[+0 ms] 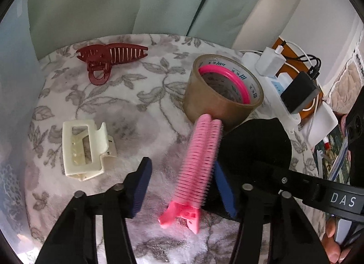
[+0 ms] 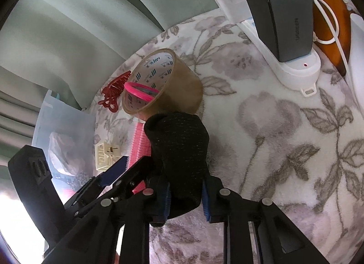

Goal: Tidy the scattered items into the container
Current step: 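Grasp the pink hair roller with left tool while right tool holds the black scrunchie, then lift and carry the pink roller with left tool while right tool carries the scrunchie to the box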

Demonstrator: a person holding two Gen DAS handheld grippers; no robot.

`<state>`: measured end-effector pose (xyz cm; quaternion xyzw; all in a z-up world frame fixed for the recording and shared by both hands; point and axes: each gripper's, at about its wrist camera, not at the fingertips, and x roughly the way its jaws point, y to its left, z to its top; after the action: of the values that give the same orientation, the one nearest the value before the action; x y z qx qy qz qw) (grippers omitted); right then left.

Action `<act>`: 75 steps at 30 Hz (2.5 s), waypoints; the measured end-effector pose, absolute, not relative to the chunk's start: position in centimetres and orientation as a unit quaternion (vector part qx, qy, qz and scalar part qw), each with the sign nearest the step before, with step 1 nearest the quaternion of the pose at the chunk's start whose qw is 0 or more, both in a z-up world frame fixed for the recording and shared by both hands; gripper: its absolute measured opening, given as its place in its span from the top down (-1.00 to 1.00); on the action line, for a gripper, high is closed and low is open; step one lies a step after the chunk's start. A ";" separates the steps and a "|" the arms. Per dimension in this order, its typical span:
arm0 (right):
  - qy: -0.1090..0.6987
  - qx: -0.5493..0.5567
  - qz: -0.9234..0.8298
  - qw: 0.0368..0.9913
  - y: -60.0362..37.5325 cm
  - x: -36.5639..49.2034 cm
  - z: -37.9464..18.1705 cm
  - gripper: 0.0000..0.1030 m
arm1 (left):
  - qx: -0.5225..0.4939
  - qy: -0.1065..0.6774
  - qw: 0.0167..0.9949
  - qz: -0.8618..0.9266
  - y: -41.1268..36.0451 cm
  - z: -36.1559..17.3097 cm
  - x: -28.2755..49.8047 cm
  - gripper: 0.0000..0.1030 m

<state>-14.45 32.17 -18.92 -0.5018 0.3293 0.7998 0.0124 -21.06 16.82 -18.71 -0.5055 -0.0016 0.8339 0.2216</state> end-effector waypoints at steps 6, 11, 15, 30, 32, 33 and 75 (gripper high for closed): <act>0.328 -0.501 0.801 0.014 32.1 -14.4 -18.6 0.62 | -0.509 -0.018 0.233 0.828 17.3 -18.8 -20.7 0.34; 0.334 -0.497 0.801 0.019 32.7 -14.0 -18.6 0.65 | -0.512 -0.035 0.238 0.825 17.2 -18.9 -20.6 0.36; 0.333 -0.496 0.802 0.021 33.1 -13.6 -18.4 0.66 | -0.514 -0.016 0.277 0.812 14.5 -19.5 -21.3 0.37; 0.332 -0.479 0.807 0.097 38.2 -11.0 -17.9 0.69 | -0.516 -0.033 0.235 0.823 15.1 -19.9 -20.8 0.45; 0.332 -0.479 0.807 0.096 38.0 -10.9 -17.8 0.69 | -0.518 -0.033 0.231 0.823 15.6 -19.6 -20.7 0.45; 0.332 -0.480 0.807 0.095 37.9 -10.9 -17.7 0.69 | -0.519 -0.033 0.230 0.823 15.6 -19.5 -20.7 0.45; 0.223 -0.340 0.910 -0.080 18.1 -5.0 4.7 0.69 | -0.262 -0.159 0.124 0.944 -3.6 4.3 -6.3 0.46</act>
<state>-4.95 18.07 4.72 -0.3402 0.2230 0.9100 -0.0796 -6.30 -3.58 4.29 -0.2616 -0.1593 0.9438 0.1241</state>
